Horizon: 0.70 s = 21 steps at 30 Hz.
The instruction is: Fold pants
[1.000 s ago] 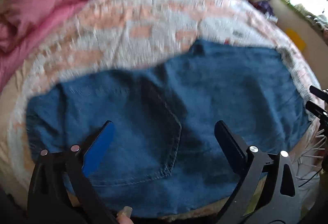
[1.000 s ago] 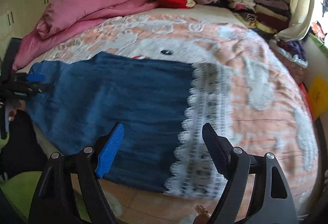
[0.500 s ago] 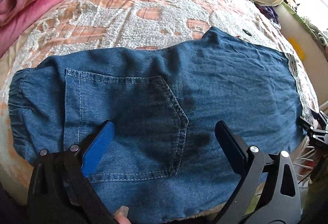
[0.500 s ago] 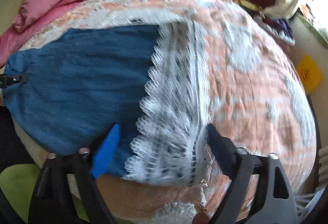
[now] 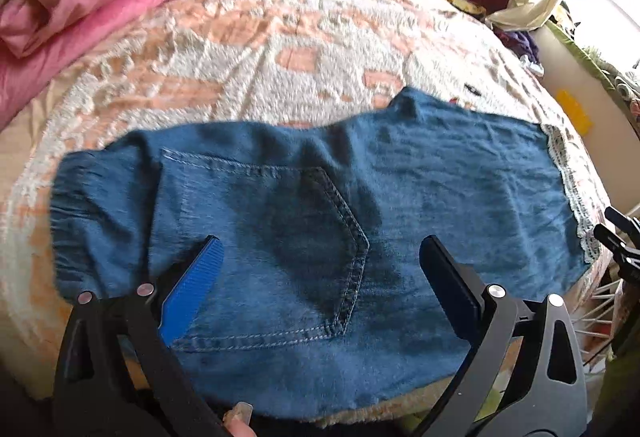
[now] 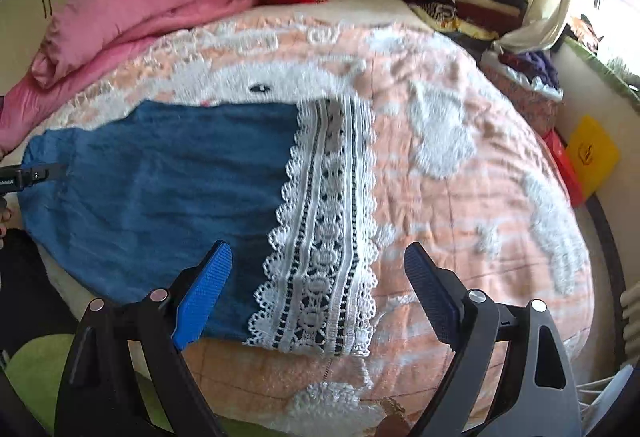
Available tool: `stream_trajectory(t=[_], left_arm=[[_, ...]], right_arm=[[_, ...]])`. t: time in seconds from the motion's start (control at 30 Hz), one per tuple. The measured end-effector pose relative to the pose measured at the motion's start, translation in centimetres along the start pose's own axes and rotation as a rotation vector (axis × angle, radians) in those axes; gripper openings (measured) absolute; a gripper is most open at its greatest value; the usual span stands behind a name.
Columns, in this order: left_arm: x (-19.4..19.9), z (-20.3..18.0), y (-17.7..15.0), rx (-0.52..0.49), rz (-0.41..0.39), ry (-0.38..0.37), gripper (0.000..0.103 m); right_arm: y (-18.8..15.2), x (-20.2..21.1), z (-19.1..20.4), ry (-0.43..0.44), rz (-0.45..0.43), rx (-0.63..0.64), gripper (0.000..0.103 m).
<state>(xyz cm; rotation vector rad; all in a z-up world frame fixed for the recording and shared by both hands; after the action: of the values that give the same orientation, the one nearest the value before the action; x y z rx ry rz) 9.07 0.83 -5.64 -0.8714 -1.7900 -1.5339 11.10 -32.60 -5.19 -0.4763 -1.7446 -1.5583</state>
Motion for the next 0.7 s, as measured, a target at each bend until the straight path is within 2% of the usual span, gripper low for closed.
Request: stream_trajectory(t=[0.37,0.7], left_arm=[[4.7,-1.1,0.0,-0.045,-0.102,0.012,0.093],[5.2,-3.5,-0.9,-0.092,-0.099,-0.013,0.093]], right_arm=[[1.2,3.0,3.4,0.066,-0.073,0.053,0.087],[1.0,3.7,6.7,0.125,-0.084,0.1,0.087]])
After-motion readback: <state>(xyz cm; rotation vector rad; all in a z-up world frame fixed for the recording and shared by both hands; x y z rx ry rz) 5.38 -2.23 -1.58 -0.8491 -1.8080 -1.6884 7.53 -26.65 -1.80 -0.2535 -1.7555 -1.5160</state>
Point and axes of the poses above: each gripper's, at about its wrist camera, not at the fingertips, and x roughly against the way its jaws point, z to its left, y to its top, the point moved 4 cm from there along -x, roughly the way its jaws point, and after that the axes turned 2 degrees about -z, right-handed, at the moved point
